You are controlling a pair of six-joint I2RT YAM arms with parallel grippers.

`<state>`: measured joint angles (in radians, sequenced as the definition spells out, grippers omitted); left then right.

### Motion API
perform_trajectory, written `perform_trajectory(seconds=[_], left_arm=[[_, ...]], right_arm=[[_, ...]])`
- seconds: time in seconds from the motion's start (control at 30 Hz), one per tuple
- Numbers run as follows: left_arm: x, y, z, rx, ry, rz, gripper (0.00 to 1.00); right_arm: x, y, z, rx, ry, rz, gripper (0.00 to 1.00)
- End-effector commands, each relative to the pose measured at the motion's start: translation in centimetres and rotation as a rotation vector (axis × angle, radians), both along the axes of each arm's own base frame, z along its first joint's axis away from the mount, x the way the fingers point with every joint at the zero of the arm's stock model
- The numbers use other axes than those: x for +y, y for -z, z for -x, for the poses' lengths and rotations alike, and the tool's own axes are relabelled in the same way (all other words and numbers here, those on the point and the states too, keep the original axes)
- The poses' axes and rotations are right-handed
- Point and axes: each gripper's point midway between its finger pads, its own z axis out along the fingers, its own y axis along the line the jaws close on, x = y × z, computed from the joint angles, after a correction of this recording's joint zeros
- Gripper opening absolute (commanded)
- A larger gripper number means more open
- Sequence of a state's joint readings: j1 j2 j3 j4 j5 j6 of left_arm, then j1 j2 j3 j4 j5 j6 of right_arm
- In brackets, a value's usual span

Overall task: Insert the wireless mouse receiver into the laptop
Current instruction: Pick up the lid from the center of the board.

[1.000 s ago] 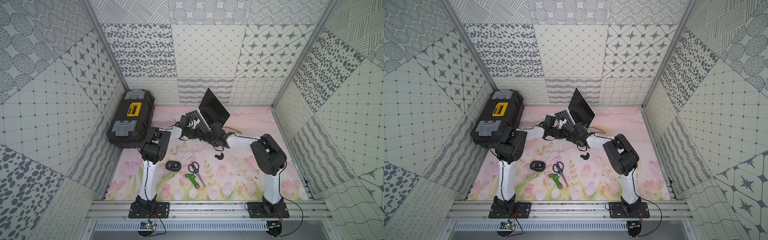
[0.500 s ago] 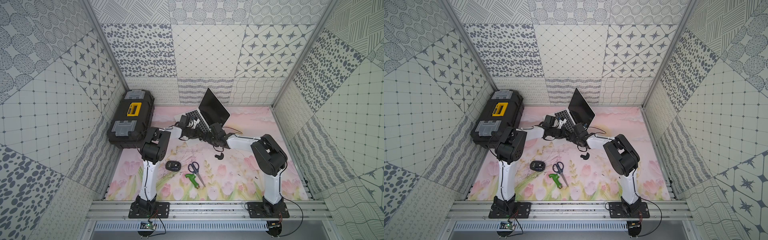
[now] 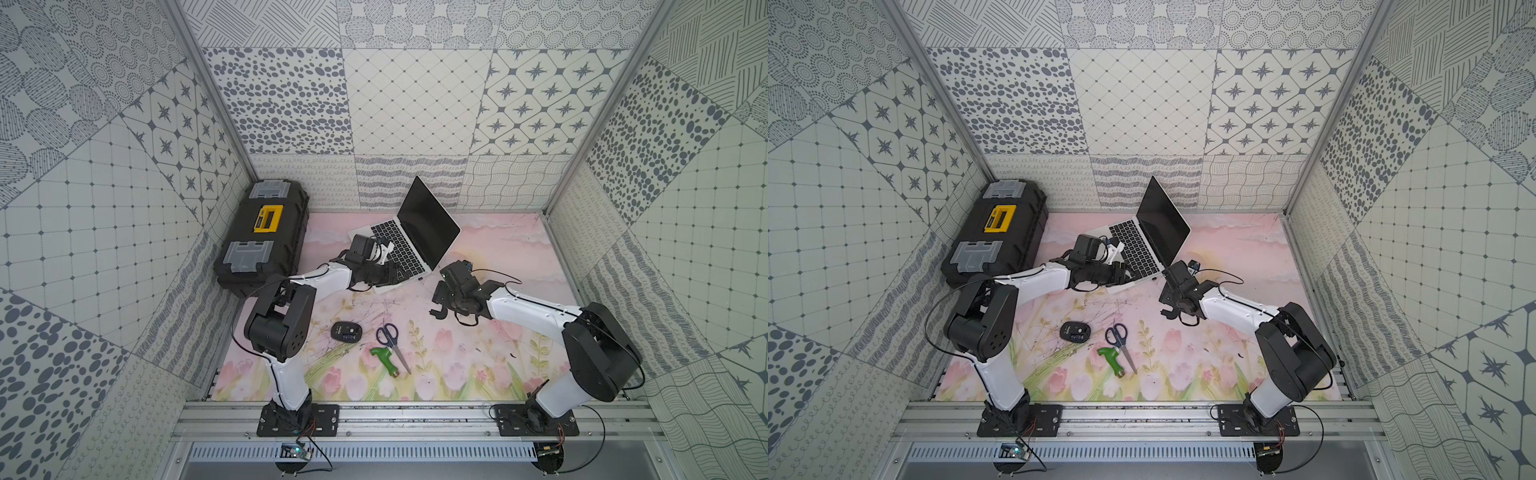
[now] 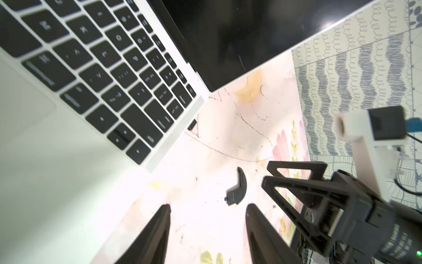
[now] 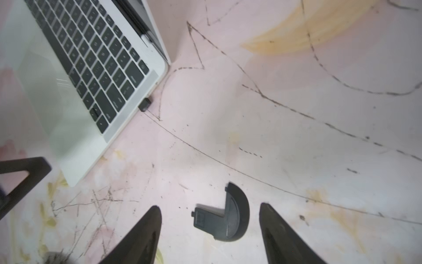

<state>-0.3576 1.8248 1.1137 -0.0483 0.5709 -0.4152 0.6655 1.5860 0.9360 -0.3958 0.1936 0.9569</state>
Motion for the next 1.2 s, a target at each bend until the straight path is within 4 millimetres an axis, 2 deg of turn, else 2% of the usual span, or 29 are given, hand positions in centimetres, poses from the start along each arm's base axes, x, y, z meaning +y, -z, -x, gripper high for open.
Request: perform_trajectory(seconds=[0.0,0.17,0.43,0.73,0.8,1.17], left_arm=[[-0.5,0.2,3.7,0.066,0.009,0.041,0.58],[-1.6,1.3,6.4,0.135,0.028,0.074,0.58],[-3.2,3.1,8.4,0.214,0.066,0.094,0.57],[-4.5,5.4,9.1,0.271,0.093,0.087,0.57],[-4.7,5.7,9.1,0.279,0.095,0.092,0.57],[-7.3,7.3,8.9,0.346,0.116,0.122,0.53]], right_arm=[[-1.0,1.4,1.3,0.072,0.037,0.113,0.69],[-0.5,1.7,1.0,0.075,0.063,0.163,0.60],[-0.5,2.8,0.4,0.086,0.079,0.209,0.49],[0.0,4.3,-0.1,0.112,0.046,0.247,0.46],[-0.1,4.6,0.2,0.124,0.041,0.248,0.42],[-1.3,6.0,3.5,0.166,0.057,0.222,0.27]])
